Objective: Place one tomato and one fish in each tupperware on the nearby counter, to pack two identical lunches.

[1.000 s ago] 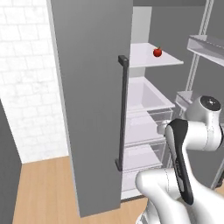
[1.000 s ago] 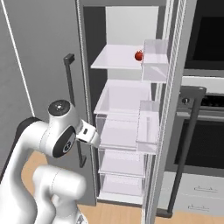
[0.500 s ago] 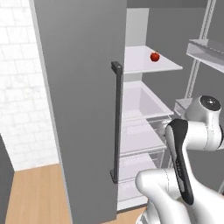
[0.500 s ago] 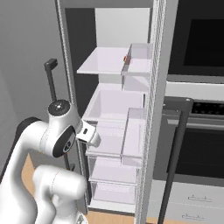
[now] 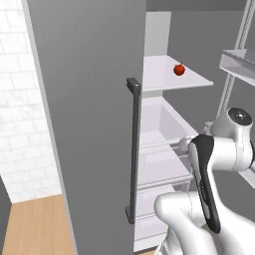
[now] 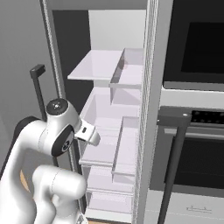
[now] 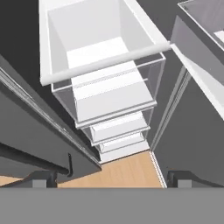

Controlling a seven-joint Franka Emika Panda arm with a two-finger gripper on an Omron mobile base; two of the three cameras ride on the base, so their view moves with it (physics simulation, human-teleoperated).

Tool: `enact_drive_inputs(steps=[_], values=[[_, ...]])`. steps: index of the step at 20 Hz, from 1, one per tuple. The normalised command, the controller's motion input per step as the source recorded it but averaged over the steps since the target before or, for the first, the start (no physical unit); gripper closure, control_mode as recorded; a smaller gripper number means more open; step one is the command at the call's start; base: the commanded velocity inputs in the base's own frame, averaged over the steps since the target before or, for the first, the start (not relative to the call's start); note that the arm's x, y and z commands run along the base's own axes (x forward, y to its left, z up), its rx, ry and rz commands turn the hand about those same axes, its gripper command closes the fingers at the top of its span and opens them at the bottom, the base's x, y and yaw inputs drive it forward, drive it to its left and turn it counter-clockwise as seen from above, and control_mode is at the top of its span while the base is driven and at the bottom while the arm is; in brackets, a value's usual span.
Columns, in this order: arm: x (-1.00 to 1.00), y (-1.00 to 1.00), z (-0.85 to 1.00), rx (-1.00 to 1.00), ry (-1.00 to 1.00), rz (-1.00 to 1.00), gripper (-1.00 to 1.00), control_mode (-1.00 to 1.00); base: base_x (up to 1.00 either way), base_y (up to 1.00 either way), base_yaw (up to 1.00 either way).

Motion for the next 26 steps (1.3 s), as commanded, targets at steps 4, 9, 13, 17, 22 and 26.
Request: enact_drive_inputs(steps=[4, 9, 13, 17, 22, 26], values=[[-0.38, -0.05, 1.0, 0.0, -0.49, -0.08, -1.0, -1.0, 0.0, 0.0, 0.0], [-0.37, -0.17, 1.0, 0.0, -0.48, -0.06, -1.0, -1.0, 0.0, 0.0, 0.0], [-0.05, 0.02, 1.0, -0.05, -0.13, -0.17, -1.0, -1.0, 0.0, 0.0, 0.0], [0.0, 0.11, 1.0, -0.13, 0.09, -0.15, -1.0, -1.0, 0.0, 0.0, 0.0], [0.27, -0.25, 0.83, -0.05, 0.36, -0.08, -1.0, -1.0, 0.0, 0.0, 0.0], [0.17, -0.09, -0.06, 0.0, 0.03, 0.04, -1.0, -1.0, 0.0, 0.0, 0.0]])
